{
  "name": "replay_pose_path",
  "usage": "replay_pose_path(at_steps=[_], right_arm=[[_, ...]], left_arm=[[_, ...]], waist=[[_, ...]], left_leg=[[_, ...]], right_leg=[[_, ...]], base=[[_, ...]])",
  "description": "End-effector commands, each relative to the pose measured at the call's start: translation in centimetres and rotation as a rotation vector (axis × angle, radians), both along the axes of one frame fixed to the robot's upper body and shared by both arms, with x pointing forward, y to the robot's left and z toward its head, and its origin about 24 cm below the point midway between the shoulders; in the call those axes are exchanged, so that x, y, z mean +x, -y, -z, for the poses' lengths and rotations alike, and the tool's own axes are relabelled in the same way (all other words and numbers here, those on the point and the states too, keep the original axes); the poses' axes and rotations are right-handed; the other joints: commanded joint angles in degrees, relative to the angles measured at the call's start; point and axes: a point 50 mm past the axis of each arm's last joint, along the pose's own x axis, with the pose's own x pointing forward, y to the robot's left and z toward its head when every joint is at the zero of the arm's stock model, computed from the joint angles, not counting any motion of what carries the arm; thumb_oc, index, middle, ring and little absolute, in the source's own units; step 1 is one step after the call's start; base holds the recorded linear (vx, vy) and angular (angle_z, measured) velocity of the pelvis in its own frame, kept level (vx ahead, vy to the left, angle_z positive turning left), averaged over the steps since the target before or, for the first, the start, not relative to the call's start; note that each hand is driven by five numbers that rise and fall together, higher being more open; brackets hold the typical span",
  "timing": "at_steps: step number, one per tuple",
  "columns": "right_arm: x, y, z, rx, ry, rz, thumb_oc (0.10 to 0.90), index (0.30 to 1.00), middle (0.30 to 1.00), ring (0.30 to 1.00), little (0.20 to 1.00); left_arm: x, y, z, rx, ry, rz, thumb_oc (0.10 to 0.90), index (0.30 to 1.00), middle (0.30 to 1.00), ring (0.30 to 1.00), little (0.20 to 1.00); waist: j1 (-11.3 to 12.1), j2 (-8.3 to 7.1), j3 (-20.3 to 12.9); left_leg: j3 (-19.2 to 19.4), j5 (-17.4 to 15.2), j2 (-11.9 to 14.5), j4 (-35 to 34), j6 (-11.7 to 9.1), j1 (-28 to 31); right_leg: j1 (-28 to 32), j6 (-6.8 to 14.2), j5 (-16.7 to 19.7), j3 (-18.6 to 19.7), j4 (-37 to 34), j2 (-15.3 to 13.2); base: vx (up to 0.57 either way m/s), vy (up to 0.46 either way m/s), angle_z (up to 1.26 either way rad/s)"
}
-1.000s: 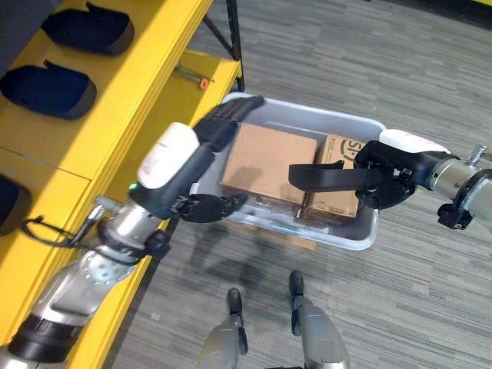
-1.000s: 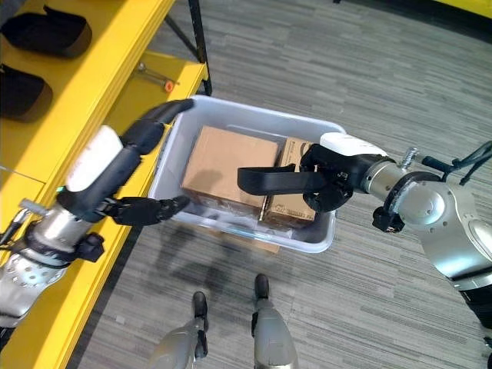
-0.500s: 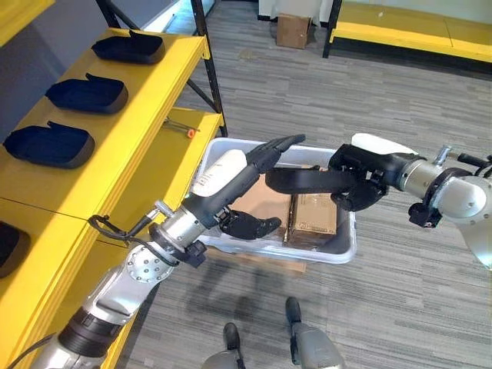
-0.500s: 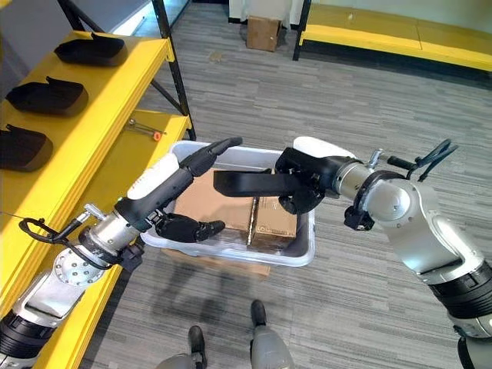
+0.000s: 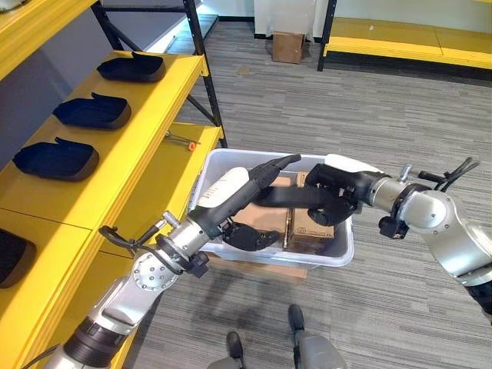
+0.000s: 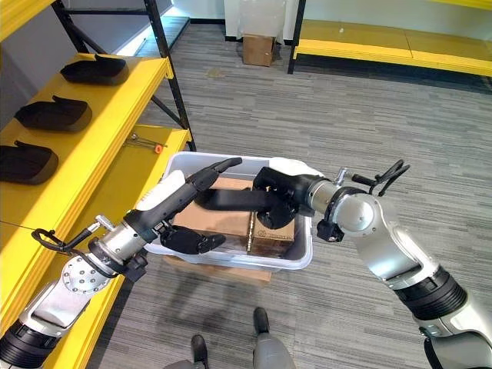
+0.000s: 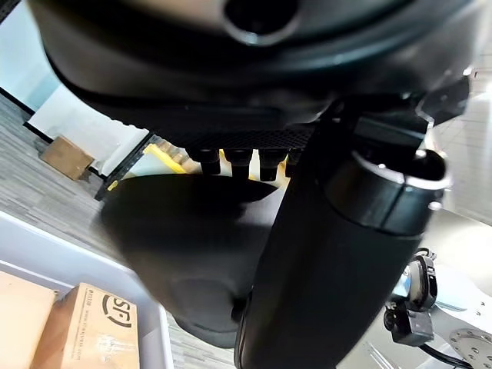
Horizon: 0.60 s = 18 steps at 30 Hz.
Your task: Move parts from the plastic box to the shelf.
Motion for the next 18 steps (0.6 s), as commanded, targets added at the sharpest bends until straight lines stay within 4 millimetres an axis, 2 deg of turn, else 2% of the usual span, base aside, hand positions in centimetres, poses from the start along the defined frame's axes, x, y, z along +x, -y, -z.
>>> replay_pose_path(at_steps=[1, 11, 18], right_arm=[[-0.3, -3.3, -5.3, 0.001, 0.285, -0.158, 0.400, 0.300, 0.300, 0.300, 0.300], [-0.1, -4.9, -5.0, -0.018, 0.285, -0.230, 0.400, 0.300, 0.300, 0.300, 0.300], [0.2, -4.7, -4.9, -0.016, 0.296, -0.222, 0.400, 0.300, 0.300, 0.300, 0.300]], left_arm=[[-0.5, 1.5, -1.8, -0.052, 0.097, 0.081, 0.900, 1.000, 1.000, 1.000, 1.000], [-0.4, 1.8, -1.5, -0.008, 0.085, 0.102, 0.900, 1.000, 1.000, 1.000, 1.000], [0.1, 1.1, -0.4, 0.037, 0.030, 0.045, 0.900, 1.000, 1.000, 1.000, 1.000]], waist=[[0.7, -0.60, -7.0], [1.5, -0.24, -7.9], [1.6, -0.10, -8.2]], left_leg=[[2.3, -5.7, 5.2, 1.6, -0.7, 1.0], [1.8, -5.6, 5.2, 1.4, -0.7, 1.5], [2.1, -5.6, 5.3, 1.3, -0.8, 1.9]], right_leg=[[1.9, 4.0, -9.7, 1.9, 3.9, -2.7], [2.8, 3.9, -10.0, 1.1, 3.5, -2.8], [3.2, 4.0, -10.2, 0.9, 3.5, -2.8]], base=[[0.00, 0.000, 0.00], [0.01, 0.001, 0.01], [0.02, 0.004, 0.03]])
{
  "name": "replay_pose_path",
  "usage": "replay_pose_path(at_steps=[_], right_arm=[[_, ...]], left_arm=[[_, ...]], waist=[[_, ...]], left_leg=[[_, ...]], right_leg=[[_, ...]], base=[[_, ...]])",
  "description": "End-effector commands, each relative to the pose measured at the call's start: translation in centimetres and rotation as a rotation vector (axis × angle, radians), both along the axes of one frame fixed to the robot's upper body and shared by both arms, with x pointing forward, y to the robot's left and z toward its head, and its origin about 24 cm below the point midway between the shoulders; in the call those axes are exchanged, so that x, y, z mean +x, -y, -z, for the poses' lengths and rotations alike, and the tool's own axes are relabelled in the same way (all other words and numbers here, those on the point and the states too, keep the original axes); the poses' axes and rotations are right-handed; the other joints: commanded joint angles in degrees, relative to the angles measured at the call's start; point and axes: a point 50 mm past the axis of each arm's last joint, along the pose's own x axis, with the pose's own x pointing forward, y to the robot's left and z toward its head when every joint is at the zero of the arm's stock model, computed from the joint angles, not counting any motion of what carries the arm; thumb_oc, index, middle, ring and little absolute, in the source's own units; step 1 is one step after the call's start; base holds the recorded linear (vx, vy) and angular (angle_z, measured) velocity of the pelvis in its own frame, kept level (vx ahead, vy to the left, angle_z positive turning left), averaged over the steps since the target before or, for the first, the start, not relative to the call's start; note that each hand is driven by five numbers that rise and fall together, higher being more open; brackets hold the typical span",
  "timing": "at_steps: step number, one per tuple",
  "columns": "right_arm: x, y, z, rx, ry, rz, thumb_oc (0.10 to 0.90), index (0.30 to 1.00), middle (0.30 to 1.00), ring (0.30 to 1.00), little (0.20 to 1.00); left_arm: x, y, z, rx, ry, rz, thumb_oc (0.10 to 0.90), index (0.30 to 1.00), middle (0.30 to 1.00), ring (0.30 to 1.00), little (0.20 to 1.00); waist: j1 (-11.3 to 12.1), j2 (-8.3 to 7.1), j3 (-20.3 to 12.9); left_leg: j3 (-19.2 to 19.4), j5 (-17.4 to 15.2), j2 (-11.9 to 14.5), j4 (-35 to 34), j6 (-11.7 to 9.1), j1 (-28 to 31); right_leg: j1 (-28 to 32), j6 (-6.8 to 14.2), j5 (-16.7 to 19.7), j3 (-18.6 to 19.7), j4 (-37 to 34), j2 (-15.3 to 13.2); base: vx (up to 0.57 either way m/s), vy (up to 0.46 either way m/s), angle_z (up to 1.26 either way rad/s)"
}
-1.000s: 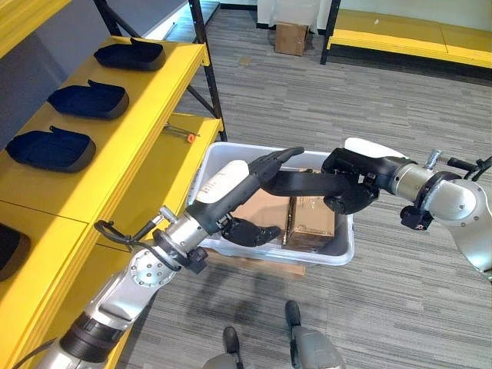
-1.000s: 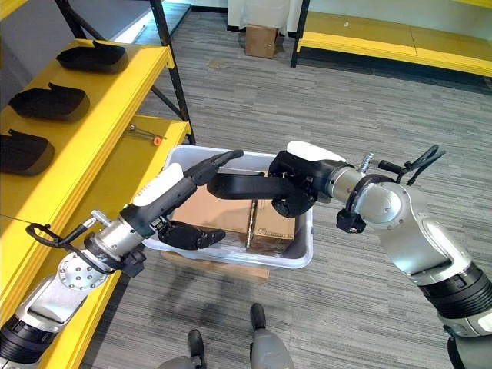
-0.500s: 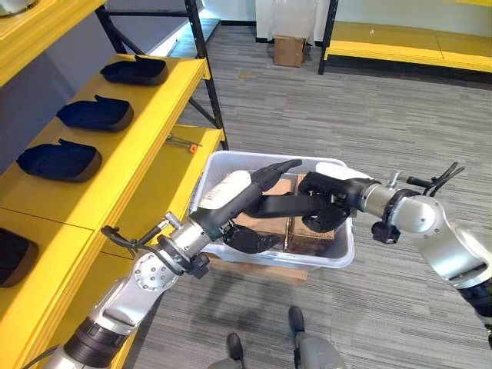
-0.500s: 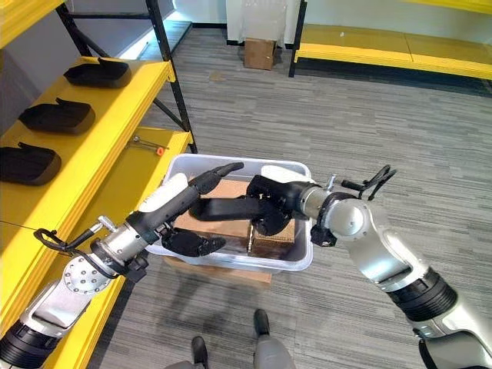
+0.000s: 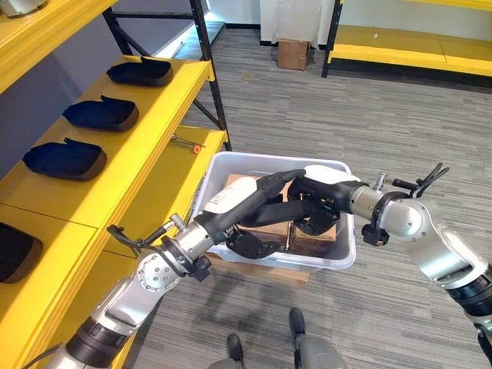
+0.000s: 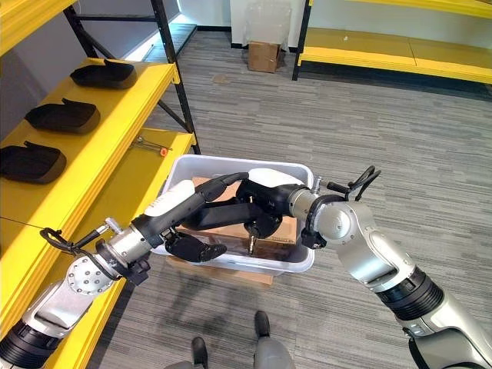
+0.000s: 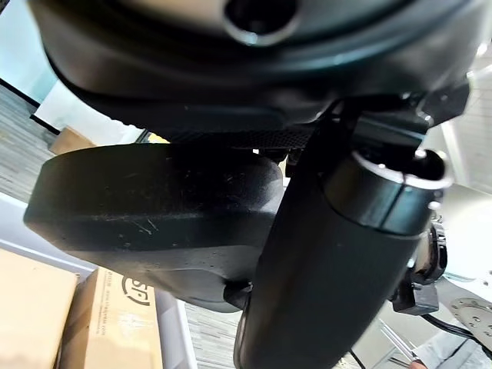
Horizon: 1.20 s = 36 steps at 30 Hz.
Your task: Move parts from the plastic box to the shelf.
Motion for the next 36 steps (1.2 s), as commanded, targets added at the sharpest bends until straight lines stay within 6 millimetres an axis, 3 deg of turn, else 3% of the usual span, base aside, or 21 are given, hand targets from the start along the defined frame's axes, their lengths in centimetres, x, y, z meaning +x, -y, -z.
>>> replay_pose_path(at_steps=[1, 11, 20, 36], right_arm=[[0.3, -3.0, -5.3, 0.045, 0.246, -0.149, 0.400, 0.300, 0.300, 0.300, 0.300], [0.9, -2.2, -4.9, 0.055, 0.249, -0.106, 0.400, 0.300, 0.300, 0.300, 0.300], [1.1, -2.2, -5.0, 0.068, 0.239, -0.097, 0.400, 0.300, 0.300, 0.300, 0.300], [0.9, -2.7, -5.8, 0.092, 0.265, -0.120, 0.400, 0.300, 0.300, 0.300, 0.300]], left_arm=[[0.1, 0.6, -1.0, -0.028, 0.062, 0.030, 0.900, 1.000, 1.000, 1.000, 1.000], [1.5, -2.6, 1.4, 0.068, 0.083, -0.269, 0.900, 1.000, 1.000, 1.000, 1.000], [2.2, -3.8, 2.7, 0.098, 0.053, -0.393, 0.900, 1.000, 1.000, 1.000, 1.000], [1.9, -0.7, 1.3, 0.017, 0.086, -0.253, 0.900, 1.000, 1.000, 1.000, 1.000]], waist=[[1.1, -0.16, -8.1], [1.5, -0.49, -8.3], [1.8, -1.11, -8.4], [1.2, -1.56, -8.3]], left_leg=[[2.6, -5.8, 5.3, 1.3, -0.7, 1.6], [3.0, -6.1, 5.1, 1.5, -0.5, 1.9], [2.9, -6.3, 4.9, 1.3, -0.5, 2.1], [3.5, -7.0, 4.9, 1.8, -0.4, 2.0]], right_leg=[[2.5, 4.0, -10.4, 1.6, 3.7, -2.8], [2.9, 3.8, -10.5, 1.2, 3.4, -2.7], [2.9, 3.8, -10.4, 1.1, 3.1, -2.6], [2.6, 3.8, -10.8, 1.6, 3.8, -2.4]], base=[[0.00, 0.000, 0.00], [0.01, 0.003, 0.00], [0.00, 0.000, 0.00], [0.00, 0.000, 0.00]])
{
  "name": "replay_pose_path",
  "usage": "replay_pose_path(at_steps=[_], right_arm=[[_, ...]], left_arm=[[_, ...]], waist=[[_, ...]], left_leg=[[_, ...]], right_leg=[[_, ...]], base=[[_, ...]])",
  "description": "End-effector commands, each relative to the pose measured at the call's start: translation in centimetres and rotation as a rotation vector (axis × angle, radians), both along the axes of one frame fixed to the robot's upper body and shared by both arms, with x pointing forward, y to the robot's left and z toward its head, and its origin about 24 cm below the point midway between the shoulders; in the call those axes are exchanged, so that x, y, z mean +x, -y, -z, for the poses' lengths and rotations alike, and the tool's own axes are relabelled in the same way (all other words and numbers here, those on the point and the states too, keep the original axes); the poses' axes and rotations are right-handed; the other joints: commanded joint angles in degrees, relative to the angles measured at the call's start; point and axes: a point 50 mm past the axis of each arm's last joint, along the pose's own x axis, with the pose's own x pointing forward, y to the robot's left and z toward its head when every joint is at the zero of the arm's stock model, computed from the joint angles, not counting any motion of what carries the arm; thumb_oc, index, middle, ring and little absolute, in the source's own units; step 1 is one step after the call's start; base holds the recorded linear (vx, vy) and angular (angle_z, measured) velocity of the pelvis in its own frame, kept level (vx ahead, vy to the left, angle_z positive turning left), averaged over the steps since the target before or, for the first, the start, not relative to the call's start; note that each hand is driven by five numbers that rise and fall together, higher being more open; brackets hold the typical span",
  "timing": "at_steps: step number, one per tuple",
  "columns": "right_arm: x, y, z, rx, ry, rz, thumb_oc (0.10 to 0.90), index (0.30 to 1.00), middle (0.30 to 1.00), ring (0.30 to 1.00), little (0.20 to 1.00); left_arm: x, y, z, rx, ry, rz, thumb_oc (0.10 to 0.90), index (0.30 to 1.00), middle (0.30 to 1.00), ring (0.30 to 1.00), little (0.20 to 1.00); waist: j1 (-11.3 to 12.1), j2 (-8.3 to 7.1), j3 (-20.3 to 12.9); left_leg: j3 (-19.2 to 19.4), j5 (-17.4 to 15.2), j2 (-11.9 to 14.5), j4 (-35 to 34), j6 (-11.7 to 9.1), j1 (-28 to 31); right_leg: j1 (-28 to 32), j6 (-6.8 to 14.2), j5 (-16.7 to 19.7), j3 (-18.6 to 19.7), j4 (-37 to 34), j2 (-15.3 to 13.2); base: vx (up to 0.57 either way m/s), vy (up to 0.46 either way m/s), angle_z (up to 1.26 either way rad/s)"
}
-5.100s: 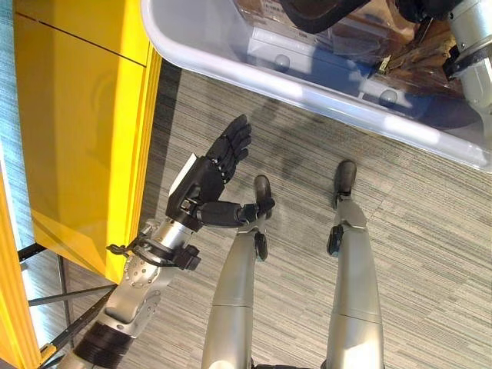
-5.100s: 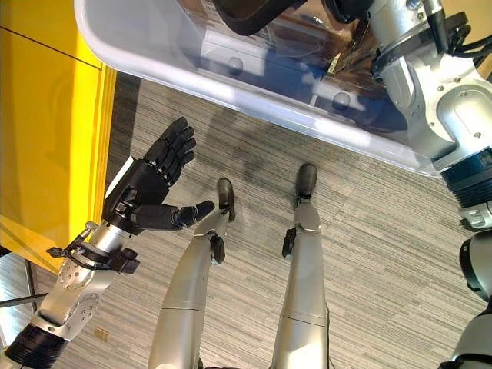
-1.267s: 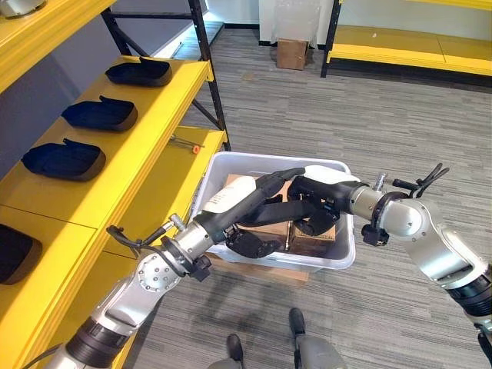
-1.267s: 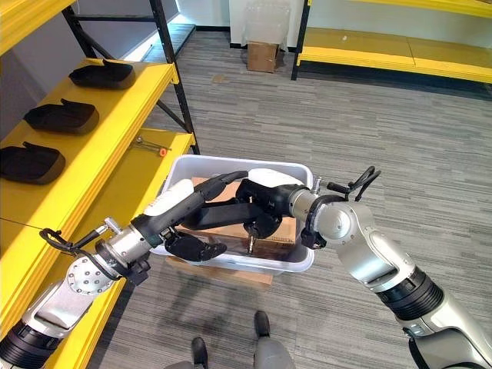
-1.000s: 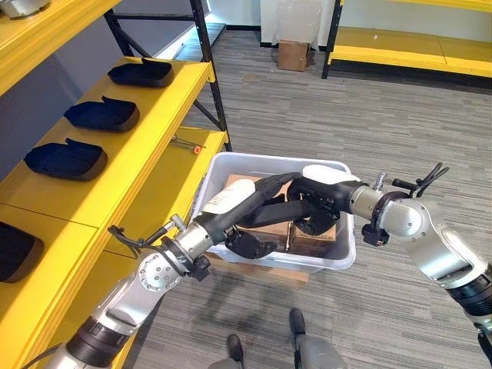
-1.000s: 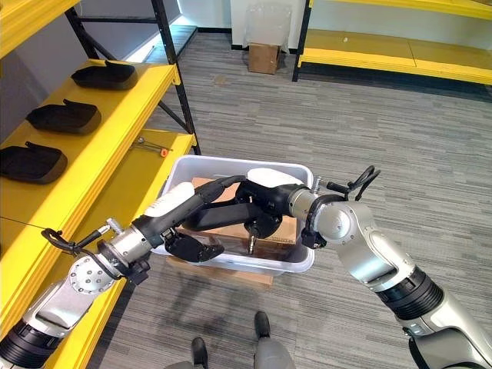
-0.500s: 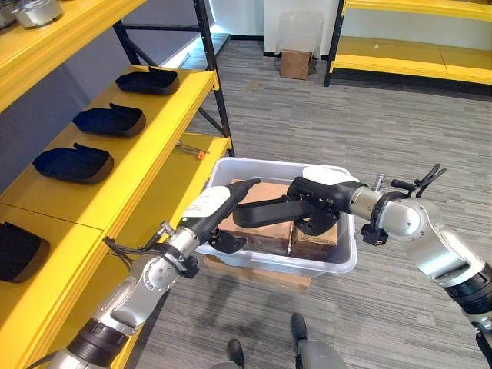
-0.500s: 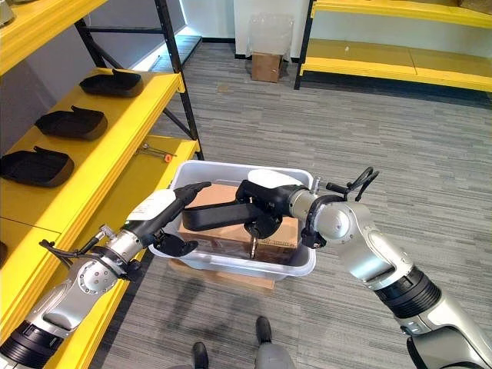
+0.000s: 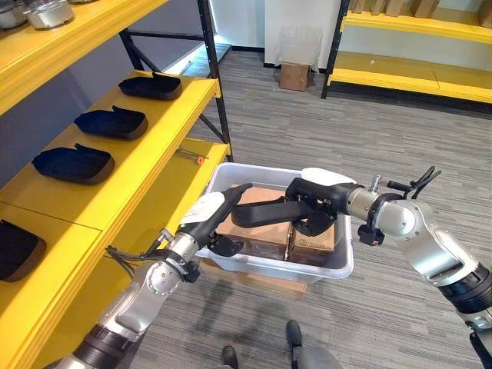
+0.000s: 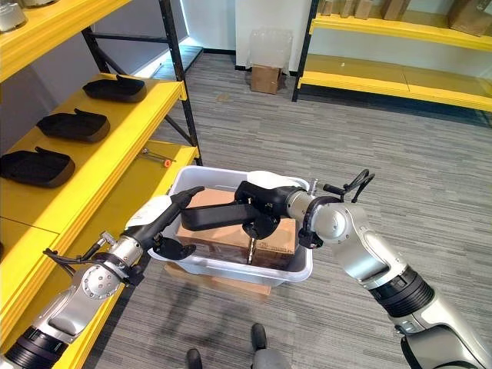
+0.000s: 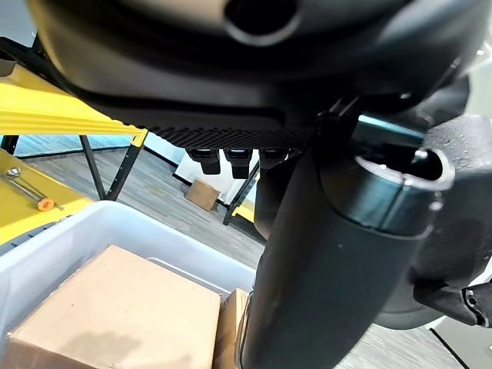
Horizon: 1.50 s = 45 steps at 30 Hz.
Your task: Move parts from the plastic box to the shelf.
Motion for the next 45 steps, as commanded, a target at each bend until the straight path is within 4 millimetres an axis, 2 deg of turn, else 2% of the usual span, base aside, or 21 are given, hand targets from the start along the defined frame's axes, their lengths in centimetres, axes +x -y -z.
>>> replay_pose_path(at_steps=[1, 15, 39, 40, 41, 42, 45], right_arm=[[0.2, -2.7, -6.7, 0.074, 0.286, -0.116, 0.400, 0.300, 0.300, 0.300, 0.300], [-0.3, -3.8, -5.9, 0.062, 0.265, -0.175, 0.400, 0.300, 0.300, 0.300, 0.300], [-0.5, -4.9, -6.2, 0.104, 0.293, -0.215, 0.400, 0.300, 0.300, 0.300, 0.300], [-0.6, -4.9, -6.3, 0.105, 0.297, -0.215, 0.400, 0.300, 0.300, 0.300, 0.300], [-0.6, -4.9, -6.3, 0.107, 0.297, -0.215, 0.400, 0.300, 0.300, 0.300, 0.300], [-0.6, -4.9, -6.3, 0.107, 0.297, -0.215, 0.400, 0.300, 0.300, 0.300, 0.300], [-0.6, -4.9, -6.3, 0.128, 0.303, -0.218, 0.400, 0.300, 0.300, 0.300, 0.300]], left_arm=[[0.0, 3.0, -4.0, -0.085, 0.204, 0.144, 0.900, 1.000, 1.000, 1.000, 1.000], [0.5, 5.5, -6.5, -0.143, 0.279, 0.215, 0.900, 1.000, 1.000, 1.000, 1.000], [0.8, 6.9, -6.4, -0.152, 0.232, 0.252, 0.900, 1.000, 1.000, 1.000, 1.000], [0.8, 6.9, -6.3, -0.155, 0.223, 0.256, 0.784, 0.838, 0.838, 0.838, 0.838], [0.7, 6.9, -6.3, -0.157, 0.214, 0.261, 0.500, 0.440, 0.440, 0.440, 0.440], [0.7, 6.9, -6.2, -0.160, 0.212, 0.264, 0.400, 0.300, 0.300, 0.300, 0.300], [0.4, 7.2, -6.1, -0.162, 0.193, 0.296, 0.400, 0.300, 0.300, 0.300, 0.300]], waist=[[0.1, -0.12, -5.2], [-1.6, -0.45, -5.7], [-2.3, -0.29, -5.4], [-2.3, -0.28, -5.4], [-2.3, -0.26, -5.4], [-2.2, -0.25, -5.5], [-2.3, -0.19, -5.5]], left_leg=[[3.4, -6.9, 4.7, 2.1, -0.4, 1.2], [4.5, -7.1, 4.9, 1.9, -0.4, 2.0], [5.3, -7.5, 4.9, 2.3, -0.3, 2.2], [5.3, -7.5, 4.9, 2.2, -0.2, 2.2], [5.3, -7.5, 4.9, 2.1, -0.2, 2.2], [5.3, -7.4, 4.8, 2.1, -0.2, 2.3], [5.3, -7.4, 4.8, 2.0, -0.2, 2.4]], right_leg=[[1.9, 3.8, -10.4, 1.6, 3.8, -2.6], [2.1, 4.1, -10.2, 2.7, 3.7, -2.3], [1.9, 4.2, -10.4, 3.2, 4.0, -2.3], [2.0, 4.2, -10.4, 3.3, 4.0, -2.3], [2.0, 4.1, -10.4, 3.2, 3.9, -2.2], [2.0, 4.1, -10.3, 3.2, 3.9, -2.2], [2.1, 4.2, -10.3, 3.1, 3.9, -2.3]], base=[[0.00, 0.000, 0.00], [0.00, -0.002, -0.01], [0.00, -0.001, -0.01], [0.00, 0.000, 0.00], [0.00, 0.000, 0.00], [0.00, 0.000, 0.00], [0.00, 0.000, 0.00]])
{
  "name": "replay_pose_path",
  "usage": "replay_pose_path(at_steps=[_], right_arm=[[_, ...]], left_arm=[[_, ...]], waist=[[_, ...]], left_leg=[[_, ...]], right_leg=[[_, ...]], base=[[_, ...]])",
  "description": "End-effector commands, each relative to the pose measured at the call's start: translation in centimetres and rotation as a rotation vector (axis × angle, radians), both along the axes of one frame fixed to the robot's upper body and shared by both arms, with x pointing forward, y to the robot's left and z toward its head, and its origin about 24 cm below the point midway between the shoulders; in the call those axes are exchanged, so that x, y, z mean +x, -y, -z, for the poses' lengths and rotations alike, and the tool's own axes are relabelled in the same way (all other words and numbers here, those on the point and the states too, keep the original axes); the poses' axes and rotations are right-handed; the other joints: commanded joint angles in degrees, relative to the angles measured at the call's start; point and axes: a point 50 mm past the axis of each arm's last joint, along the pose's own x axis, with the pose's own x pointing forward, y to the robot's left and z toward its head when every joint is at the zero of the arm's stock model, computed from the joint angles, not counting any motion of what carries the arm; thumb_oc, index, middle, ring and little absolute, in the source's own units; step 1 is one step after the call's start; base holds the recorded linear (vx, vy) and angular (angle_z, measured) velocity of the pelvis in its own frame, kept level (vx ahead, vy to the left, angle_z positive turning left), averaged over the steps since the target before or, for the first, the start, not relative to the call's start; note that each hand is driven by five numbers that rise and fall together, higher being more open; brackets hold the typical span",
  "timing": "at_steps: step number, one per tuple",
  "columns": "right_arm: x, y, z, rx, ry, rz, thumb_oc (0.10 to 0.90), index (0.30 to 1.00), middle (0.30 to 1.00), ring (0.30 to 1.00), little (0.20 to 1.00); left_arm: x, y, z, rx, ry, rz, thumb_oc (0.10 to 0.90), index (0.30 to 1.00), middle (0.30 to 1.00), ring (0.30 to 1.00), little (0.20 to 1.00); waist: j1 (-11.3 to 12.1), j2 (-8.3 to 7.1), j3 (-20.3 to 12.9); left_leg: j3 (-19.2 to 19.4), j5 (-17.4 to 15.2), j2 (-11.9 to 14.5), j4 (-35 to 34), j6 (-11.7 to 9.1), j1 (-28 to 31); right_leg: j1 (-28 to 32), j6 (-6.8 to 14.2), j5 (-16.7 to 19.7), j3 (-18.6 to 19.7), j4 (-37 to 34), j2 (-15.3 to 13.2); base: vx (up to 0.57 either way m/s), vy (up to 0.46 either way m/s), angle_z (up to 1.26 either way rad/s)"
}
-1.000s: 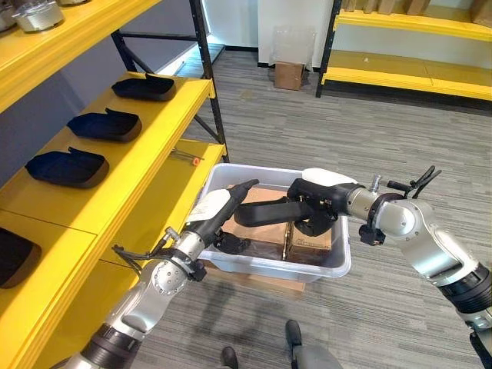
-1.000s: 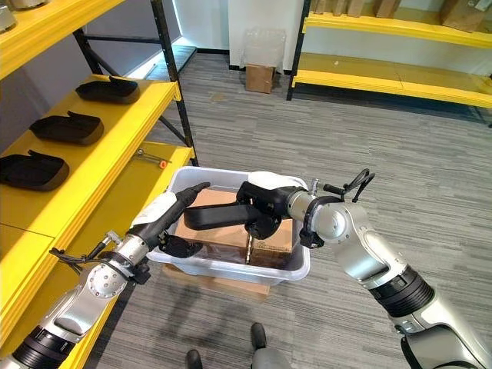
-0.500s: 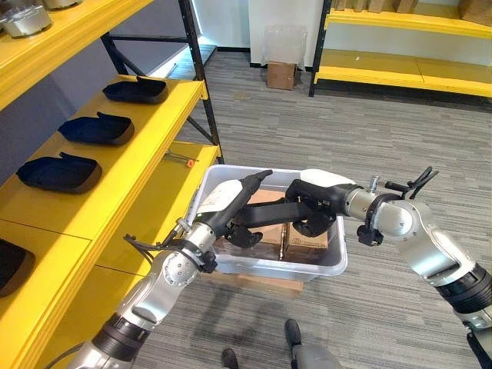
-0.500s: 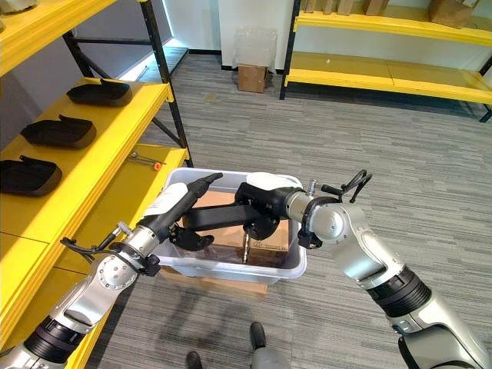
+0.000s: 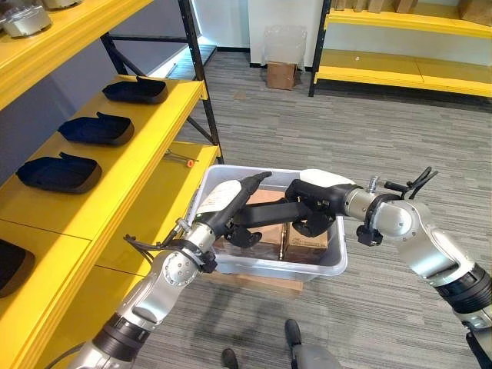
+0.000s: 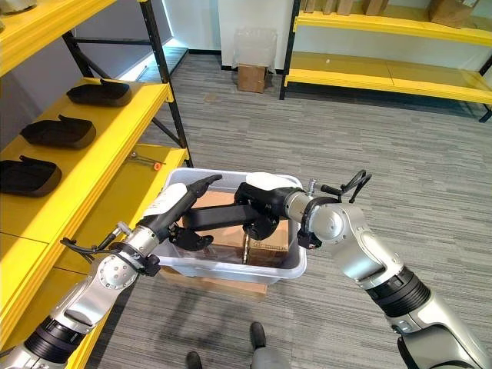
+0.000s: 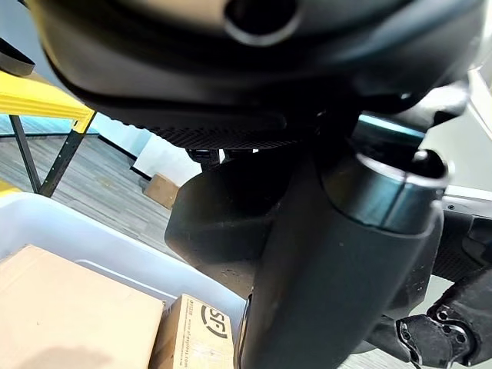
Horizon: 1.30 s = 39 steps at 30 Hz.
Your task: Move parts from the plastic box to the shelf.
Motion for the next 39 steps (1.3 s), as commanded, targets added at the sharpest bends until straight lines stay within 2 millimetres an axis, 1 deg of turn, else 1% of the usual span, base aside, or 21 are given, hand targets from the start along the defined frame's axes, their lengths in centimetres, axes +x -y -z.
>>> replay_pose_path(at_steps=[1, 5, 22, 29, 30, 31, 33, 37, 39], right_arm=[[-0.8, -4.7, -6.7, 0.147, 0.310, -0.220, 0.400, 0.300, 0.300, 0.300, 0.300], [-0.8, -4.8, -6.8, 0.167, 0.316, -0.219, 0.400, 0.300, 0.300, 0.300, 0.300], [-0.7, -5.0, -6.5, 0.219, 0.310, -0.209, 0.400, 0.300, 0.300, 0.300, 0.300], [-0.6, -5.4, -6.3, 0.356, 0.244, -0.189, 0.400, 0.300, 0.300, 0.300, 0.300], [-0.6, -5.4, -6.2, 0.382, 0.227, -0.189, 0.608, 0.591, 0.591, 0.591, 0.591], [-0.4, -5.5, -6.0, 0.417, 0.184, -0.182, 0.900, 1.000, 1.000, 1.000, 1.000], [-0.5, -5.5, -5.8, 0.443, 0.158, -0.184, 0.900, 1.000, 1.000, 1.000, 1.000], [-0.4, -5.3, -5.1, 0.439, 0.114, -0.166, 0.900, 1.000, 1.000, 1.000, 1.000], [-0.5, -5.3, -4.7, 0.439, 0.091, -0.171, 0.900, 1.000, 1.000, 1.000, 1.000]], left_arm=[[-0.5, 4.3, -4.4, -0.098, 0.160, 0.244, 0.400, 0.300, 0.300, 0.300, 0.300], [-0.8, 4.7, -4.2, -0.110, 0.146, 0.279, 0.400, 0.300, 0.300, 0.300, 0.300], [-0.7, 4.7, -4.2, -0.150, 0.158, 0.255, 0.400, 0.300, 0.300, 0.300, 0.300], [-0.5, 4.7, -4.3, -0.151, 0.160, 0.246, 0.400, 0.300, 0.300, 0.300, 0.300], [-0.5, 4.6, -4.3, -0.150, 0.160, 0.245, 0.400, 0.300, 0.300, 0.300, 0.300], [-0.5, 4.6, -4.1, -0.144, 0.158, 0.245, 0.400, 0.300, 0.300, 0.300, 0.300], [-0.5, 4.5, -4.1, -0.142, 0.153, 0.247, 0.400, 0.300, 0.300, 0.300, 0.300], [-0.5, 4.5, -4.0, -0.136, 0.153, 0.248, 0.400, 0.300, 0.300, 0.300, 0.300], [-0.4, 4.6, -3.9, -0.130, 0.149, 0.245, 0.400, 0.300, 0.300, 0.300, 0.300]], waist=[[-0.5, -0.12, -5.5], [-0.6, -0.03, -5.5], [-0.4, 0.04, -5.8], [-0.1, 0.08, -6.1], [0.0, 0.11, -6.1], [0.1, 0.15, -6.1], [0.3, 0.13, -6.2], [0.4, -0.14, -6.5], [0.3, -0.13, -6.6]], left_leg=[[3.9, -7.0, 4.8, 2.0, -0.3, 1.7], [3.9, -7.1, 4.7, 2.1, -0.2, 1.9], [3.4, -7.4, 4.3, 2.1, 0.1, 2.1], [2.8, -7.5, 4.1, 2.2, 0.2, 2.1], [2.7, -7.5, 4.1, 2.2, 0.3, 2.1], [2.4, -7.5, 4.0, 2.2, 0.3, 2.2], [2.2, -7.5, 3.9, 2.2, 0.3, 2.2], [1.8, -7.1, 3.7, 2.1, 0.4, 2.0], [1.6, -7.5, 3.7, 2.2, 0.5, 2.1]], right_leg=[[2.1, 4.1, -10.3, 1.9, 3.9, -2.4], [2.1, 4.1, -10.4, 1.9, 4.0, -2.4], [2.5, 4.1, -10.5, 2.2, 4.0, -2.5], [2.7, 4.1, -10.6, 2.2, 4.1, -2.5], [2.7, 4.0, -10.6, 2.2, 4.1, -2.5], [2.8, 4.0, -10.7, 2.1, 4.2, -2.5], [2.9, 3.9, -10.6, 2.2, 4.2, -2.4], [2.7, 3.9, -10.2, 2.3, 4.3, -2.4], [2.8, 3.9, -10.6, 2.3, 4.4, -2.3]], base=[[0.00, 0.000, 0.00], [0.00, 0.000, 0.00], [0.00, 0.000, 0.00], [0.00, 0.000, 0.00], [0.00, 0.000, 0.00], [0.00, 0.000, 0.00], [0.00, 0.000, 0.00], [0.00, 0.000, 0.00], [0.02, 0.015, 0.04]])
